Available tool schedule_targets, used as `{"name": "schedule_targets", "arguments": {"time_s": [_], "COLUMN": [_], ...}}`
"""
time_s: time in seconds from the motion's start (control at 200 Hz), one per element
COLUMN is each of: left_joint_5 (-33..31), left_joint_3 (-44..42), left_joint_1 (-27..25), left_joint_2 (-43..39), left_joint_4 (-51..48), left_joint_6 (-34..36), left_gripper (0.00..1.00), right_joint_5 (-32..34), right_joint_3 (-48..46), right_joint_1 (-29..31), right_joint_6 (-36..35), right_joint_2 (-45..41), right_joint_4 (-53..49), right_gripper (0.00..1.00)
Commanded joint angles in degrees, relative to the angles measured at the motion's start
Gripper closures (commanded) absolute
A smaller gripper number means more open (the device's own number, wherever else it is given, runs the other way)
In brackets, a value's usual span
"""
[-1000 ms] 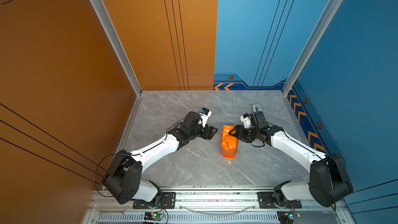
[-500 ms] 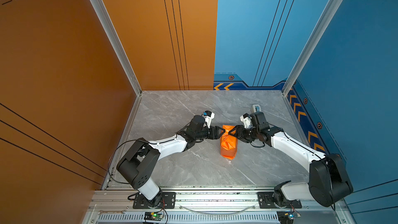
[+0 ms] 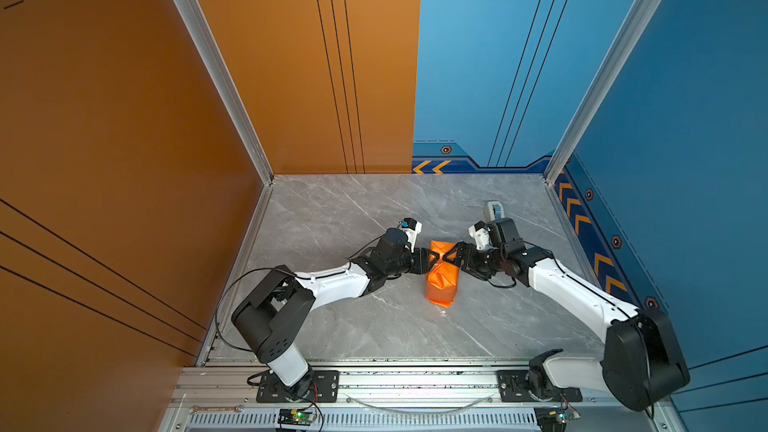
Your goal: Wrap the gift box in paper
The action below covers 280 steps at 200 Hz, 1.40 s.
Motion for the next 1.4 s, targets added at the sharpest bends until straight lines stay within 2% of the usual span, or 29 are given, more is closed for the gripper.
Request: {"name": "schedule_targets", "arguments": {"time_s": [0.0,0.15,0.3,0.631,0.716,0.876,0.956,1.046,1.127,1.182,1.282,1.397], "left_joint_5": [-7.65,-8.76,-8.90,-9.64,-9.94,-10.32,-10.77,-10.99,-11.06,-11.29,-11.53,-11.74], "left_joint_3": [-1.27,-1.37,-1.11,-0.89,-0.88,-0.83,-0.80,-0.63,-0.56,-0.45,-0.23,0.14], "left_joint_1": [-0.63,-1.25,-1.61,-1.99,-2.09,-2.25,-2.43,-2.52,-2.57,-2.59,-2.68,-2.88], "left_joint_2": [2.08,2.10,2.26,1.83,1.80,1.62,1.62,1.74,1.98,2.02,2.09,2.18], "left_joint_4": [-12.67,-13.08,-13.12,-13.43,-13.42,-13.82,-14.20,-14.26,-14.30,-14.49,-14.62,-14.83], "left_joint_6": [3.05,3.16,3.19,3.83,4.04,4.60,4.85,4.94,5.01,5.11,5.19,5.34], "left_gripper": [0.46,0.47,0.47,0.46,0.46,0.47,0.46,0.47,0.47,0.47,0.47,0.47], "right_joint_5": [2.92,4.82,11.11,14.04,13.89,12.02,12.14,10.99,10.86,11.24,10.29,7.11], "right_joint_3": [1.73,0.64,0.94,2.90,2.22,-2.00,-2.33,-1.51,-0.41,0.06,0.42,0.75], "right_joint_1": [0.26,6.22,12.05,12.57,11.10,5.99,5.30,5.35,6.05,6.23,6.22,7.04], "right_joint_6": [-0.93,-0.31,-2.01,-5.28,-4.08,-0.42,-0.07,-0.48,-0.58,-1.25,-2.74,-4.12], "right_joint_2": [-4.72,-8.96,-9.56,-2.95,-2.28,-3.79,-4.57,-6.30,-9.86,-12.36,-14.26,-11.18], "right_joint_4": [-7.26,-10.48,-14.66,-13.08,-12.11,-11.53,-12.56,-12.52,-10.30,-9.48,-9.51,-10.69], "right_gripper": [0.14,0.18,0.17,0.21,0.28,0.50,0.54,0.51,0.31,0.24,0.22,0.23]}}
